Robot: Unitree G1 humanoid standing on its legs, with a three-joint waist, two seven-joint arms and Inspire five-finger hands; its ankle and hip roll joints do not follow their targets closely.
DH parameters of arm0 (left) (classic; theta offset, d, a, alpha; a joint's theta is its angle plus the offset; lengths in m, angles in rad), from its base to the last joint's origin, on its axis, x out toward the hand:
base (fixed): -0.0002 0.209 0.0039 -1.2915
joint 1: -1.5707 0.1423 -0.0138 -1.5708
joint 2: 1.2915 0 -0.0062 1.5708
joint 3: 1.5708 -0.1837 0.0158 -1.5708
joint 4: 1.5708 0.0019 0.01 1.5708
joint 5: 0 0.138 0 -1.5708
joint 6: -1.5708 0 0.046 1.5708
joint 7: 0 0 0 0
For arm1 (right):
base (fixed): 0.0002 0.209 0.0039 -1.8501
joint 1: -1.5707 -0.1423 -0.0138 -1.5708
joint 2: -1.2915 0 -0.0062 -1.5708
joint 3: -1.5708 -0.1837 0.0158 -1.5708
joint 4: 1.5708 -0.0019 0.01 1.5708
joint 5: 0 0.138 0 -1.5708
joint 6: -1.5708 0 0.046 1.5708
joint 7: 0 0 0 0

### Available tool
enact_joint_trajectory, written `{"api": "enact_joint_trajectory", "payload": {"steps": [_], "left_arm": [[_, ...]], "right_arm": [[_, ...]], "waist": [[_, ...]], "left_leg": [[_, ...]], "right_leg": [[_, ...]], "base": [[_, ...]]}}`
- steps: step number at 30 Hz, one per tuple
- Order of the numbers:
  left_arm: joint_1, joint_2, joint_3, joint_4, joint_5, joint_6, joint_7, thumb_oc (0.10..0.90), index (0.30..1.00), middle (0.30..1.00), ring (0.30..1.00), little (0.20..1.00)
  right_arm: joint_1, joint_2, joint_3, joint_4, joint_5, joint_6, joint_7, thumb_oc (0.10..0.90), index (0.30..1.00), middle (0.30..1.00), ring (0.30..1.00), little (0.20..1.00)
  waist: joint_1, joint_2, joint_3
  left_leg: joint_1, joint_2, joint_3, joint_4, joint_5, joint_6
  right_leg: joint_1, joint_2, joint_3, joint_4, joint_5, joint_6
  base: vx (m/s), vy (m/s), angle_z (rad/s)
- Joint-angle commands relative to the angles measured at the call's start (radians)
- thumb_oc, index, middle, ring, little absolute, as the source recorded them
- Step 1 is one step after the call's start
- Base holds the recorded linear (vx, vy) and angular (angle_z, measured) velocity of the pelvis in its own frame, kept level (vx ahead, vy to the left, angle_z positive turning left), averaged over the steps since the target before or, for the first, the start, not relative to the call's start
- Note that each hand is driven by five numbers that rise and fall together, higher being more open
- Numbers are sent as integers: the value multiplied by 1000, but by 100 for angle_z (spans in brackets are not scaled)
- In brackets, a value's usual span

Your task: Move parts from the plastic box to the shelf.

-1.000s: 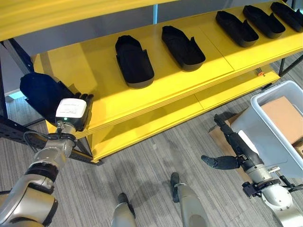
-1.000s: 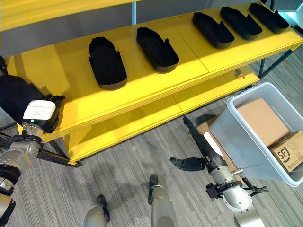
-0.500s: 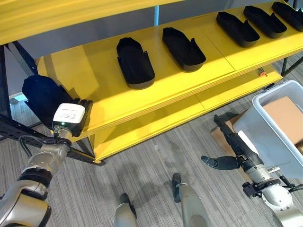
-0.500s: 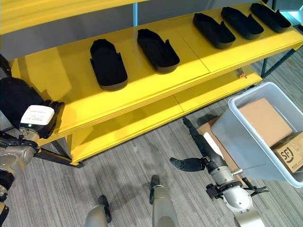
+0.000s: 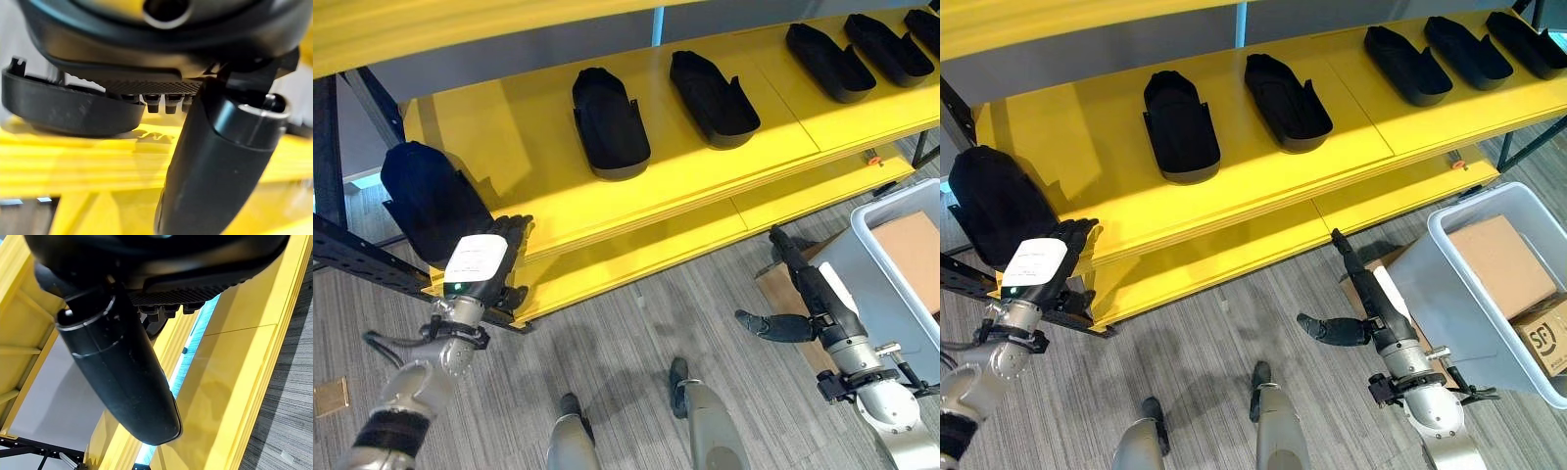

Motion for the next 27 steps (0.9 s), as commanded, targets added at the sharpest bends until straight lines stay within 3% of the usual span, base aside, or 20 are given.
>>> {"api": "enact_joint_trajectory", "payload": {"steps": [1, 9, 12, 27], "left_arm": [[4, -26, 94, -181, -165, -94, 6, 900, 1000, 1000, 1000, 1000], [11, -75, 120, -292, -298, -115, 2, 900, 1000, 1000, 1000, 1000], [6, -139, 137, -330, -403, -121, 34, 900, 1000, 1000, 1000, 1000], [-76, -201, 141, -324, -446, -112, 138, 900, 1000, 1000, 1000, 1000]], "right_arm": [[-50, -11, -86, -88, -3, -93, -44, 900, 1000, 1000, 1000, 1000], [-62, -8, -76, -96, -6, -87, -43, 900, 1000, 1000, 1000, 1000], [-69, -8, -65, -96, -18, -84, -52, 900, 1000, 1000, 1000, 1000], [-93, -12, -33, -92, -21, -79, -76, 900, 1000, 1000, 1000, 1000]], "waist": [[1, -16, -52], [3, -21, -55], [5, -23, -55], [0, -29, -61]], "left_leg": [[-5, -13, -16, 27, -27, 41], [-7, -17, -20, 18, -17, 45], [-6, -14, -22, 26, -25, 44], [-4, -16, -20, 16, -16, 44]], "right_leg": [[61, -2, 65, -75, 50, 45], [64, -5, 58, -82, 57, 43], [66, -3, 59, -77, 51, 43], [65, -5, 60, -81, 57, 42]], "base": [[0, 0, 0], [0, 0, 0], [0, 0, 0], [0, 0, 0]]}}
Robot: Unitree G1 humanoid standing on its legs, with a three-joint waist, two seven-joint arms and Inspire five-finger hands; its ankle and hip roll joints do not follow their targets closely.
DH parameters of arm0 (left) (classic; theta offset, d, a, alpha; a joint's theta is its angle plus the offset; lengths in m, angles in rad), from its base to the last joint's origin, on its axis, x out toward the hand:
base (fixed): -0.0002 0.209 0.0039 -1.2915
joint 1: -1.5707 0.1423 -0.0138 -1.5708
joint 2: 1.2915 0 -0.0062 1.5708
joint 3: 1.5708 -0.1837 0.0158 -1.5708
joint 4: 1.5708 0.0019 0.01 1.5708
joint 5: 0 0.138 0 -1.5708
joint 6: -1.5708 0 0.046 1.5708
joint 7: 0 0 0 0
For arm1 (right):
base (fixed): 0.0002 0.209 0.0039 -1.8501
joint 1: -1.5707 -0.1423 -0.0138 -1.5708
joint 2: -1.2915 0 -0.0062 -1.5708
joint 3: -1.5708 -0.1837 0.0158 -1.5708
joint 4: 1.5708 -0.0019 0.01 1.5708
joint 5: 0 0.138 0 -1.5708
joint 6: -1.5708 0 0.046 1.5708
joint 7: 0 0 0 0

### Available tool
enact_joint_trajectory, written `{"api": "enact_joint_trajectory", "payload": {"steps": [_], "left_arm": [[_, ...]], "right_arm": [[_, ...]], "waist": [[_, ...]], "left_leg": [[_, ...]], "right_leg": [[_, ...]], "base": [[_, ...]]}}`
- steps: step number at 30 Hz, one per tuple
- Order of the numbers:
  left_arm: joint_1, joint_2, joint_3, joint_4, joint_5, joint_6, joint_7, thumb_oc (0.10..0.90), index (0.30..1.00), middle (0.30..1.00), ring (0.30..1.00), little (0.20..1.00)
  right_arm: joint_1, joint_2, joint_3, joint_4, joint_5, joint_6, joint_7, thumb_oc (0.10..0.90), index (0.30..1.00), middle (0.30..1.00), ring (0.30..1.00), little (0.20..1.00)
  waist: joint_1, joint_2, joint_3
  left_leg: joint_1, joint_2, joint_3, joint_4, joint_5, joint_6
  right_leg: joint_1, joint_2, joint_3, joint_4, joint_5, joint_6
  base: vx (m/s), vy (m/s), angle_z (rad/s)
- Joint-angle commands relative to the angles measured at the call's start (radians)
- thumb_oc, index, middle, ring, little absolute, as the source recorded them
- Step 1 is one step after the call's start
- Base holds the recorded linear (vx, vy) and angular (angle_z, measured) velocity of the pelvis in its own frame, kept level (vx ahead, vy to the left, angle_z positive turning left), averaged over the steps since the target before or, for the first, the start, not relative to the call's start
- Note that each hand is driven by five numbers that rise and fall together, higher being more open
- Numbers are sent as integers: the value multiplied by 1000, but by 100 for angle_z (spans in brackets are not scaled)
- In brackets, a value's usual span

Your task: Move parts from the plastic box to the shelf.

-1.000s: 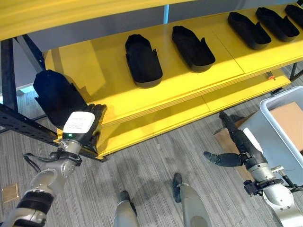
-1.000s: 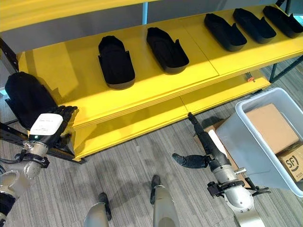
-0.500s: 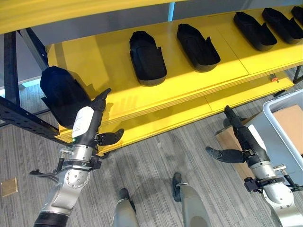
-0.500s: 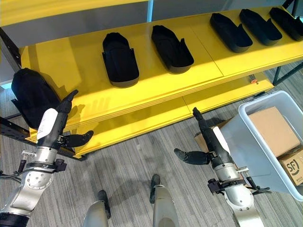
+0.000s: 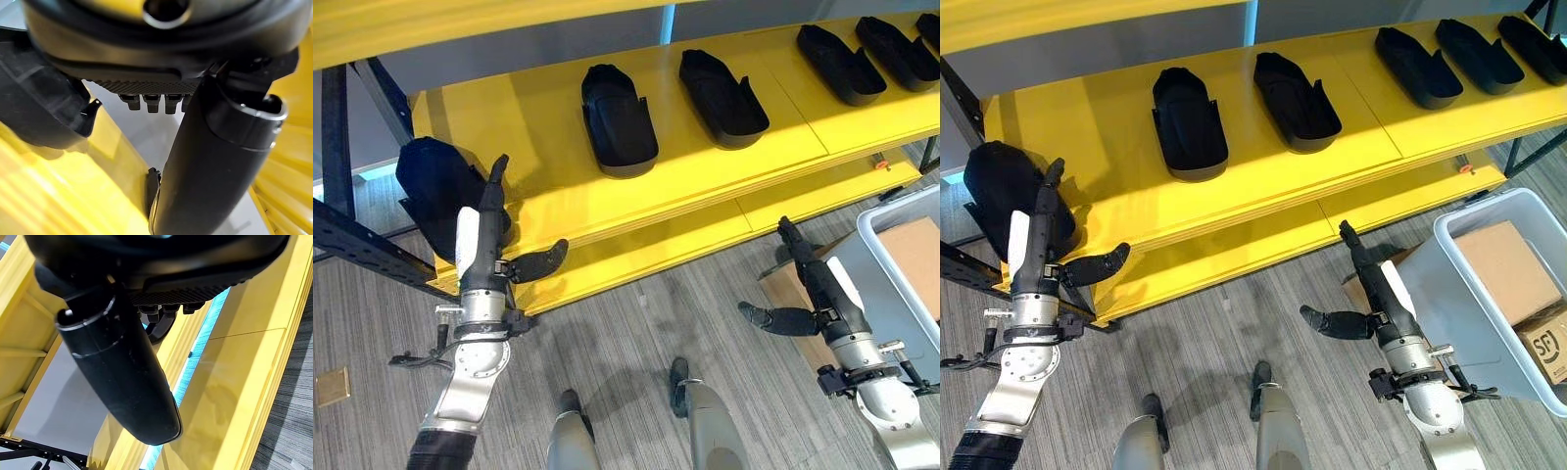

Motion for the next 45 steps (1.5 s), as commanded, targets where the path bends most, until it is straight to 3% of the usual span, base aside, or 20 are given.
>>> {"api": "enact_joint_trajectory", "payload": {"steps": [1, 13, 16, 36, 45], "left_arm": [[-80, 11, 45, -68, -23, -71, 87, 900, 1000, 1000, 1000, 1000], [-255, -7, 27, 87, -41, -19, 209, 900, 1000, 1000, 1000, 1000], [-323, -30, 20, 174, -125, -9, 251, 900, 1000, 1000, 1000, 1000], [-542, -37, -9, 507, -470, -15, 240, 900, 1000, 1000, 1000, 1000], [-605, -6, -3, 619, -488, 7, 261, 900, 1000, 1000, 1000, 1000]], "right_arm": [[-70, -21, -26, -91, -19, -80, -53, 900, 1000, 1000, 1000, 1000], [-100, -44, 24, -77, -12, -72, -61, 900, 1000, 1000, 1000, 1000], [-114, -51, 51, -75, -10, -64, -66, 900, 1000, 1000, 1000, 1000], [-125, -83, 110, -91, 17, -47, -71, 900, 1000, 1000, 1000, 1000], [-122, -101, 118, -95, 22, -46, -76, 900, 1000, 1000, 1000, 1000]], "waist": [[-19, -19, -67], [-28, -22, -73], [-35, -23, -77], [-59, -29, -92], [-65, -32, -94]], "left_leg": [[-8, -12, -19, 23, -19, 42], [0, -5, -17, 30, -27, 36], [0, -3, -15, 33, -26, 35], [1, 2, -12, 40, -26, 29], [1, 2, -10, 44, -30, 27]], "right_leg": [[66, -1, 59, -87, 58, 43], [71, 1, 61, -80, 50, 46], [69, 3, 62, -77, 51, 45], [71, 10, 69, -75, 49, 48], [68, 13, 73, -73, 49, 48]], "base": [[0, 0, 0], [0, 0, 0], [0, 0, 0], [0, 0, 0], [0, 0, 0]]}}
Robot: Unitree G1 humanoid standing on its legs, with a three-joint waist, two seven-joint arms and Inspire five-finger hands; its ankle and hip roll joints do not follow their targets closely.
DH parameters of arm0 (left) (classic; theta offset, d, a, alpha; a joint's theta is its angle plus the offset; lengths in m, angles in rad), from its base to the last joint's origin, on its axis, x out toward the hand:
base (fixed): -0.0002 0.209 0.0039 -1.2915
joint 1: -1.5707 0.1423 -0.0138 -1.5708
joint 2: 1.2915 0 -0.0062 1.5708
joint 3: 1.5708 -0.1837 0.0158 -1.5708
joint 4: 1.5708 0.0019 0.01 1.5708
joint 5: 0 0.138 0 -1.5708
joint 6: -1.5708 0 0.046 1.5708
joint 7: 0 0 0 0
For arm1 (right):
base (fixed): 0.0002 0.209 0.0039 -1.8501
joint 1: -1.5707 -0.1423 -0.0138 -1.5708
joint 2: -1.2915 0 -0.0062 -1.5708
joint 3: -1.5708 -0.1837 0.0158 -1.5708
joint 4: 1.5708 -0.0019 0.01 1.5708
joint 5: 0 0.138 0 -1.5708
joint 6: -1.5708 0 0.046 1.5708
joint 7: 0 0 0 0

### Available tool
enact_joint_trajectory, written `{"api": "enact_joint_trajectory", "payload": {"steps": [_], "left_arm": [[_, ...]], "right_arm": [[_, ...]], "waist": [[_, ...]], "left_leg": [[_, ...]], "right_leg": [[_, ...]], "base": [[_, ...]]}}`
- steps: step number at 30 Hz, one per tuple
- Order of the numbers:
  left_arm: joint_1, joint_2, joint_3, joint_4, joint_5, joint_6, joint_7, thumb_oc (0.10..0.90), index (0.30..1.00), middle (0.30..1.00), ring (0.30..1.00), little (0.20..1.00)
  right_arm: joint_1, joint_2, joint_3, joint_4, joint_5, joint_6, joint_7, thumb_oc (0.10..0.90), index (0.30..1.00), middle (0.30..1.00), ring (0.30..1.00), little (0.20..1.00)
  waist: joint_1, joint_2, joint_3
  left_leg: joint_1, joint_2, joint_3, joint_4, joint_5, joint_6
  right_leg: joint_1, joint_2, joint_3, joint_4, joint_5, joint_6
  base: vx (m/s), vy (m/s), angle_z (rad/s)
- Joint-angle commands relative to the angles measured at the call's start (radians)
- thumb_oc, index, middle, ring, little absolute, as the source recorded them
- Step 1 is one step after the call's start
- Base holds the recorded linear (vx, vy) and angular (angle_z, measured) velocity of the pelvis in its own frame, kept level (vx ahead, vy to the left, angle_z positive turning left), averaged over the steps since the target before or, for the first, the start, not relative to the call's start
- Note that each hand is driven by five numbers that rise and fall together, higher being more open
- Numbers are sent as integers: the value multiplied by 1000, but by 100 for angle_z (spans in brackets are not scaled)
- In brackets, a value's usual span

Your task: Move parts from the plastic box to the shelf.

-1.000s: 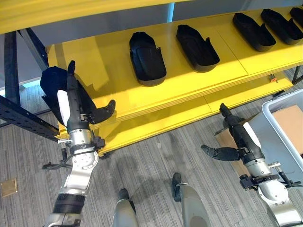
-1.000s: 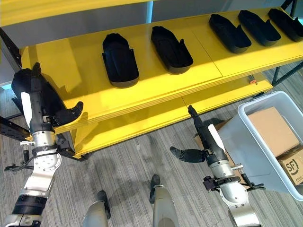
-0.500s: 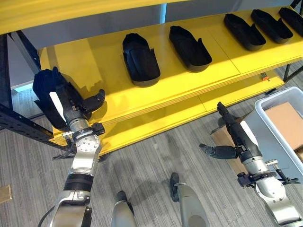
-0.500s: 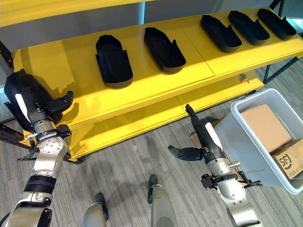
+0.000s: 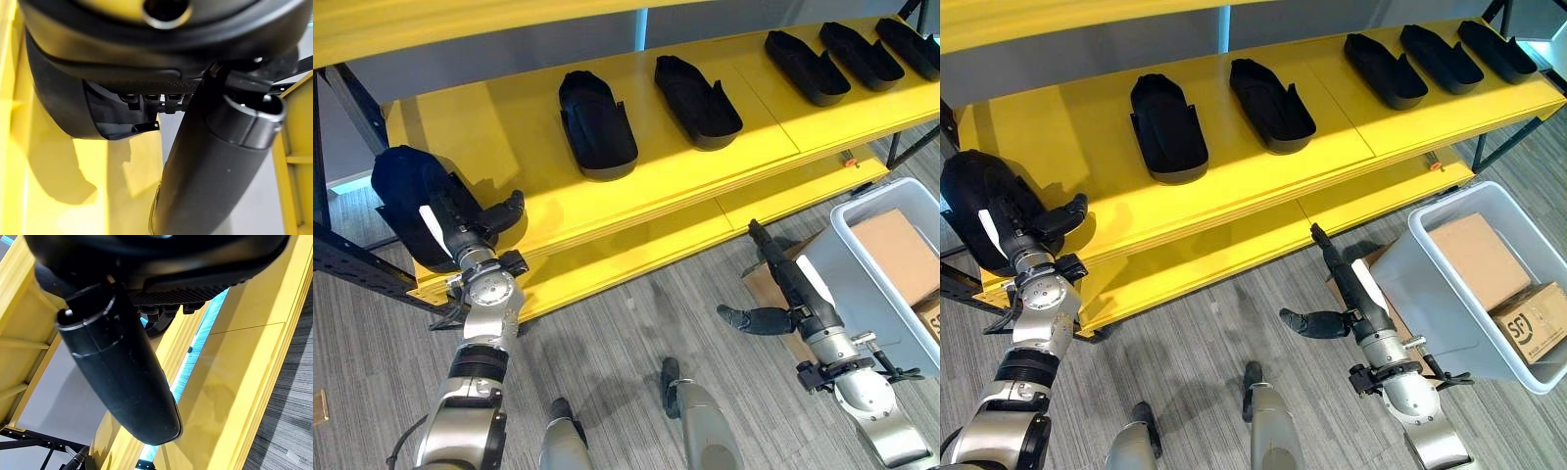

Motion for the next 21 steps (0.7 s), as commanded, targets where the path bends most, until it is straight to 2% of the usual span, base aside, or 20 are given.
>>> {"api": "enact_joint_trajectory", "payload": {"steps": [1, 5, 6, 14, 15, 21], "left_arm": [[-124, 77, -6, 36, -1, -61, 29, 900, 1000, 1000, 1000, 1000], [-128, 93, -2, 63, 3, -46, 28, 900, 1000, 1000, 1000, 1000], [-130, 109, -7, 111, 35, -22, 25, 900, 1000, 1000, 1000, 1000], [-154, 152, -12, 274, 50, 32, -20, 900, 1000, 1000, 1000, 1000], [-155, 162, -26, 309, 88, 54, -39, 900, 1000, 1000, 1000, 1000], [-183, 165, -52, 339, 94, 67, -69, 900, 1000, 1000, 1000, 1000]], "right_arm": [[-58, -54, -22, -98, 19, -80, -42, 900, 1000, 1000, 1000, 1000], [-49, -62, -25, -105, 21, -81, -40, 900, 1000, 1000, 1000, 1000], [-46, -67, -28, -106, 25, -82, -38, 900, 1000, 1000, 1000, 1000], [-21, -79, -53, -114, 29, -86, -32, 900, 1000, 1000, 1000, 1000], [-13, -83, -61, -119, 33, -87, -26, 900, 1000, 1000, 1000, 1000], [-1, -92, -79, -125, 39, -86, -16, 900, 1000, 1000, 1000, 1000]], "waist": [[-14, -4, -78], [-14, -5, -78], [-14, -6, -77], [-17, -7, -73], [-19, -8, -73], [-23, -10, -70]], "left_leg": [[5, 0, -18, 18, -29, 27], [3, 0, -18, 21, -30, 27], [1, 1, -18, 23, -29, 26], [-8, 0, -18, 30, -28, 25], [-12, 2, -17, 37, -30, 25], [-27, 4, -17, 50, -34, 27]], "right_leg": [[68, 10, 63, -65, 24, 57], [68, 11, 64, -63, 23, 57], [66, 12, 65, -64, 23, 58], [57, 13, 65, -61, 24, 58], [53, 13, 67, -58, 25, 59], [39, 14, 72, -49, 25, 59]], "base": [[0, 0, 0], [0, 0, 0], [0, 0, 0], [1, 2, -2], [0, 0, 0], [0, 0, 0]]}}
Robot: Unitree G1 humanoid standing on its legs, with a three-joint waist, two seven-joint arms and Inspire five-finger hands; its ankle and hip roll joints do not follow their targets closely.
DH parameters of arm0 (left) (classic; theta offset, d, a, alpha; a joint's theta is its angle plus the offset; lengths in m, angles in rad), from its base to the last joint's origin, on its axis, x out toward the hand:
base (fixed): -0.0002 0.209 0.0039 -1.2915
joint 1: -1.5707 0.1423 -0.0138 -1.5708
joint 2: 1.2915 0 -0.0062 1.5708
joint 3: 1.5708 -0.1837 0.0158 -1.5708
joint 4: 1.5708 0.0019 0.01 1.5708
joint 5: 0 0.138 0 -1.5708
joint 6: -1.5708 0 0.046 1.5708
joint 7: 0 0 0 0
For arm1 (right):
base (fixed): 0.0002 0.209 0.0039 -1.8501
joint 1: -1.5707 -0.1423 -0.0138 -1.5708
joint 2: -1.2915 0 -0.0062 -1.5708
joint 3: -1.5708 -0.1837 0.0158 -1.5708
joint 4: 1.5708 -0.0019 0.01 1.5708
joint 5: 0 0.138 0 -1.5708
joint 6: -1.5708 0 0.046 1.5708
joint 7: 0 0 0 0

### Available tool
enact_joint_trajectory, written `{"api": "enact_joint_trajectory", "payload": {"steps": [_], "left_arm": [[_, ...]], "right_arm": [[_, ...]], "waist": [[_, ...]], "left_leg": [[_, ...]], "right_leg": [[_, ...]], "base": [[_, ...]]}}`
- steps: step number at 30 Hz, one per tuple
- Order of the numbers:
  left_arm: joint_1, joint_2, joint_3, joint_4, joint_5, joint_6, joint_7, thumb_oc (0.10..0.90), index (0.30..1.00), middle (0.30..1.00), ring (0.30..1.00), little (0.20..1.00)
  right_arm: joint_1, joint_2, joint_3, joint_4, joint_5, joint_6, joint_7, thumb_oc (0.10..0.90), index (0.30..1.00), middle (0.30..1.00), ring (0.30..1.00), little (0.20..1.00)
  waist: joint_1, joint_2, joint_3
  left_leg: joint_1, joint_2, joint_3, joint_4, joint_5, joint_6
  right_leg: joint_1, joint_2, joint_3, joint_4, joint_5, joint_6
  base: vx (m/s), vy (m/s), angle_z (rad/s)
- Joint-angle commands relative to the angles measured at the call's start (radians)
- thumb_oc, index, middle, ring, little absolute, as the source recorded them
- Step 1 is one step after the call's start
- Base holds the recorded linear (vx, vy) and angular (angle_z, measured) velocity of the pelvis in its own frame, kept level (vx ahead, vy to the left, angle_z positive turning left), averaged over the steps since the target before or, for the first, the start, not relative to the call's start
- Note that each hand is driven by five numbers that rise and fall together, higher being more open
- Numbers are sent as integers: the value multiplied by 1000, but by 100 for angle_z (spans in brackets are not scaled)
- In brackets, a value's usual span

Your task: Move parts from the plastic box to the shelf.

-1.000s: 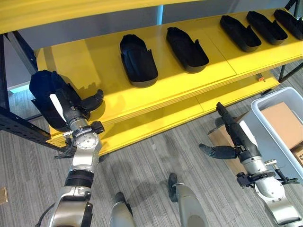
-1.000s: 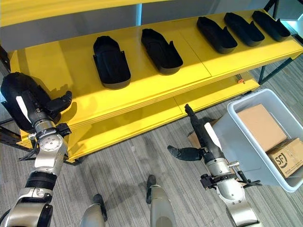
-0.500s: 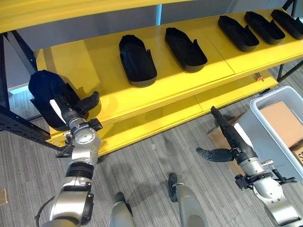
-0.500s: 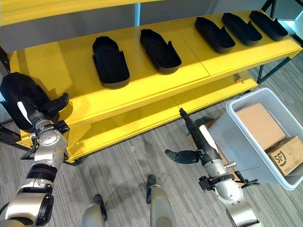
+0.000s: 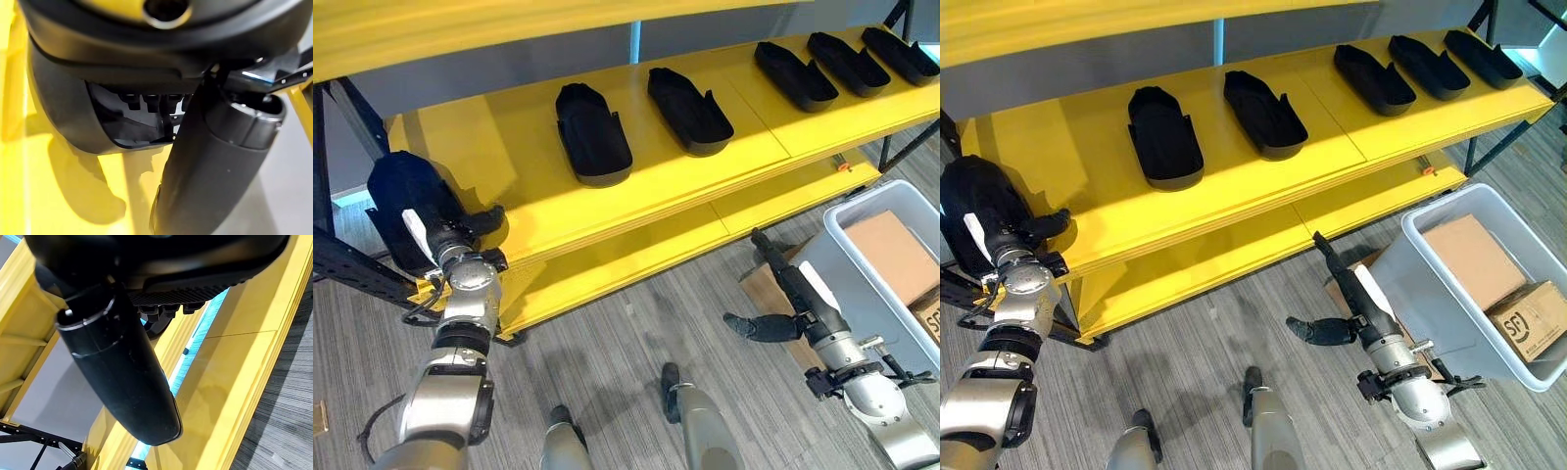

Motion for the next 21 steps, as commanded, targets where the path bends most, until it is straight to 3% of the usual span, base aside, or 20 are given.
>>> {"api": "enact_joint_trajectory", "payload": {"steps": [1, 7, 21], "left_arm": [[-21, 76, -7, 26, 19, -23, -16, 900, 1000, 1000, 1000, 1000], [-42, 86, -35, 65, 60, -13, -45, 900, 1000, 1000, 1000, 1000], [-67, -21, -88, 66, 57, -14, -63, 900, 1000, 1000, 1000, 1000]], "right_arm": [[-52, -31, -80, -120, 39, -86, -19, 900, 1000, 1000, 1000, 1000], [-42, -35, -89, -123, 46, -89, -4, 900, 1000, 1000, 1000, 1000], [-45, -40, -72, -129, 43, -91, 3, 900, 1000, 1000, 1000, 1000]], "waist": [[-14, -22, -33], [-20, -26, -31], [-29, -29, -31]], "left_leg": [[-9, -11, -15, 18, -17, 31], [-19, -9, -12, 30, -21, 32], [-30, -9, -13, 32, -19, 30]], "right_leg": [[42, 1, 71, -39, 27, 59], [31, 2, 76, -36, 31, 59], [21, 6, 80, -33, 32, 55]], "base": [[0, 0, 0], [-3, 2, -2], [0, 0, 0]]}}
